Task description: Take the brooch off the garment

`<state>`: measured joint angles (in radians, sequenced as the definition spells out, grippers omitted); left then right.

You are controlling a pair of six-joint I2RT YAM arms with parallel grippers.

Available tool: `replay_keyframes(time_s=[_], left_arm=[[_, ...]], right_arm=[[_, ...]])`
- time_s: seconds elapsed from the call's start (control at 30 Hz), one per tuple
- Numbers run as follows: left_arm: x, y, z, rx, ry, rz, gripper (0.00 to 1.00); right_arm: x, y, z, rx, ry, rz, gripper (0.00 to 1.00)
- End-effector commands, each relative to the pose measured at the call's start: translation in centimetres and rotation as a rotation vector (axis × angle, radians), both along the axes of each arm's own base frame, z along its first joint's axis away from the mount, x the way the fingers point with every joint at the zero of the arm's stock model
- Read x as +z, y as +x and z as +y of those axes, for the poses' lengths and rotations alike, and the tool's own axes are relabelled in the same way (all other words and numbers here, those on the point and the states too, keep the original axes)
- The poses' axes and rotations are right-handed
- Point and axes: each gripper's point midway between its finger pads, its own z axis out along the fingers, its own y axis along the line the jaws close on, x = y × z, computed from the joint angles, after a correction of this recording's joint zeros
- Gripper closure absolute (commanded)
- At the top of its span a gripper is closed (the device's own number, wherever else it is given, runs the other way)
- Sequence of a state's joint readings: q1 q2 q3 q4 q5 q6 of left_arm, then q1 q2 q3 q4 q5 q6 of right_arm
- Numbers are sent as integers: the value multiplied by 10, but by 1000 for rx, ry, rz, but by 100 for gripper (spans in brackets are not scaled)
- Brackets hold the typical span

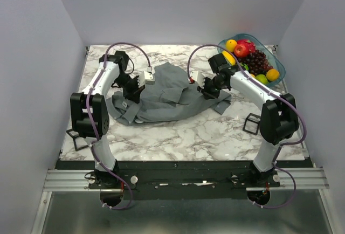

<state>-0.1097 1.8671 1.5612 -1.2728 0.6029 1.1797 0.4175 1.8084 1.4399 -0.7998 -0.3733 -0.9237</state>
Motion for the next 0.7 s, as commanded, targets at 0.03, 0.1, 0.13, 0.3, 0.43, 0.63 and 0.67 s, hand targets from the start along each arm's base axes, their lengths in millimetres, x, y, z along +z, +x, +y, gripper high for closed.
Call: replay_keyframes(time_s=[0.03,0.1,0.13,0.3,0.43,0.63,0.67], left_arm=[[64,40,8,152,-103,-145,100],[99,67,26,263,-162,-231,100],[114,80,32,342,-201,-252,100],[170,110,75,618,-376,-348,100],[217,118,92,754,-492,-528,100],[244,105,105,957,-589,-654,100],[247,105,112,1001,-583,-686,100]], right_arm=[[28,41,4,-127,54,-65,86],[55,61,9,-153,100,-120,86],[65,69,8,-173,118,-139,87],[129,114,10,-250,223,-311,89],[164,148,-3,-351,266,-445,91],[212,174,-10,-394,329,-598,91],[222,173,-4,-362,357,-606,91]])
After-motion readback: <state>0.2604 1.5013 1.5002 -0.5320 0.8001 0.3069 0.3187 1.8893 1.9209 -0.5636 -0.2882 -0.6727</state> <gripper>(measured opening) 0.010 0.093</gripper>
